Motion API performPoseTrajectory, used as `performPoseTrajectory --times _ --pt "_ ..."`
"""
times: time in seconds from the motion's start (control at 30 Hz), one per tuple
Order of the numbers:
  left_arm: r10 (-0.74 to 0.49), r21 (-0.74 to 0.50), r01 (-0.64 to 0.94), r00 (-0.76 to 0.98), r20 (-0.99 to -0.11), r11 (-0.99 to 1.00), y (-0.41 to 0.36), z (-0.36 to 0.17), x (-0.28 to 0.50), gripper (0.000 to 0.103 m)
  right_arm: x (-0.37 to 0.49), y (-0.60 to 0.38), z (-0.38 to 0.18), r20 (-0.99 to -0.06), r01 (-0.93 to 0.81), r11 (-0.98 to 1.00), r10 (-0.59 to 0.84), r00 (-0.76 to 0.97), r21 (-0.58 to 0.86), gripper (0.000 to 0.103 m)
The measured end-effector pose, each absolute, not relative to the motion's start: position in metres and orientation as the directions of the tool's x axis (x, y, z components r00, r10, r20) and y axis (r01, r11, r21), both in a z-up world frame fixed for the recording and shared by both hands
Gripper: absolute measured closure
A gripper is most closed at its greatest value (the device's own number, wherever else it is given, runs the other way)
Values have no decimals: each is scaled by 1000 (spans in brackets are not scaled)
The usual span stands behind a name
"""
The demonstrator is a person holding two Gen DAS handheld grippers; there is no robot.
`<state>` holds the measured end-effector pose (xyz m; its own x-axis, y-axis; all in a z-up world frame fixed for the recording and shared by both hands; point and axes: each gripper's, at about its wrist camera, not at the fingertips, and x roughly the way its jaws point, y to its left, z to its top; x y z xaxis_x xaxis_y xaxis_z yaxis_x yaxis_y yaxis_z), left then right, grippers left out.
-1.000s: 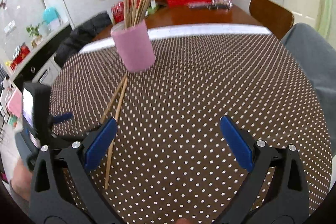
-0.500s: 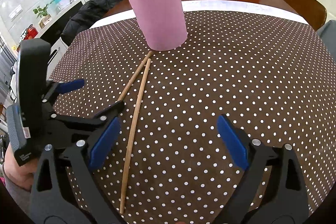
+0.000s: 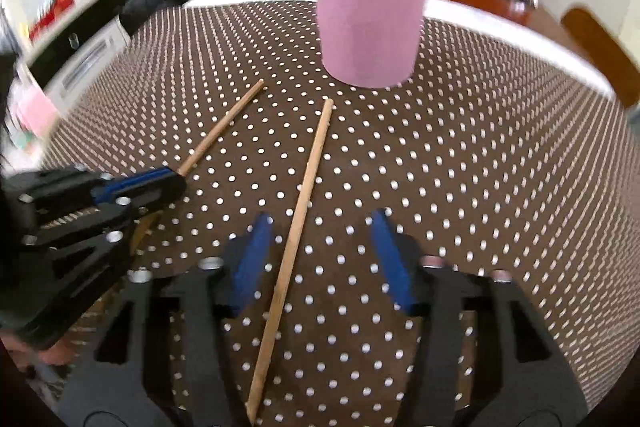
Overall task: Organize utensils
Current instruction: 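Grasp a chopstick with the right tool while the left tool grasps the other, then lift both held chopsticks up over the pink cup and lower them in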
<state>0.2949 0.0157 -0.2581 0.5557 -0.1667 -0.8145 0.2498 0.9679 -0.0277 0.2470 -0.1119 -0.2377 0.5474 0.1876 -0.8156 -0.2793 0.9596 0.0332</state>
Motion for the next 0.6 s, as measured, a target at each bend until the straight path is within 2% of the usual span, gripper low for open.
performPoseTrajectory --times 0.07,0.13,0.2,0.27,0.33,0.37,0.43,0.47,0.5,0.6 --pt "-153 -8 255 555 -817 967 14 -259 291 96 244 -106 -237 -822 -311 950 176 542 -2 77" --pt "-145 6 262 553 -820 965 8 -259 290 89 240 -106 -236 -835 -348 937 183 518 -10 77" --pt "-136 23 270 554 -822 963 5 -257 294 53 239 -111 -236 -841 -353 935 209 498 24 76" --pt "-96 68 263 563 -821 962 5 -257 297 51 242 -115 -236 -844 -349 936 225 487 49 76" --pt "-110 55 266 565 -818 962 7 -258 300 51 245 -116 -237 -844 -346 937 221 489 45 77" --pt "-119 44 266 564 -817 963 8 -258 302 52 246 -114 -238 -843 -347 937 213 495 33 77" --pt "-137 32 279 563 -815 960 9 -257 297 71 250 -109 -237 -842 -358 934 198 502 6 87" --pt "-141 31 286 562 -815 958 10 -257 296 88 249 -109 -237 -842 -367 930 211 497 17 94" --pt "-144 30 290 559 -817 956 12 -257 291 97 248 -110 -238 -842 -369 929 228 488 38 97" --pt "-197 -30 301 542 -817 953 19 -256 282 97 243 -120 -239 -830 -365 921 305 466 134 97"
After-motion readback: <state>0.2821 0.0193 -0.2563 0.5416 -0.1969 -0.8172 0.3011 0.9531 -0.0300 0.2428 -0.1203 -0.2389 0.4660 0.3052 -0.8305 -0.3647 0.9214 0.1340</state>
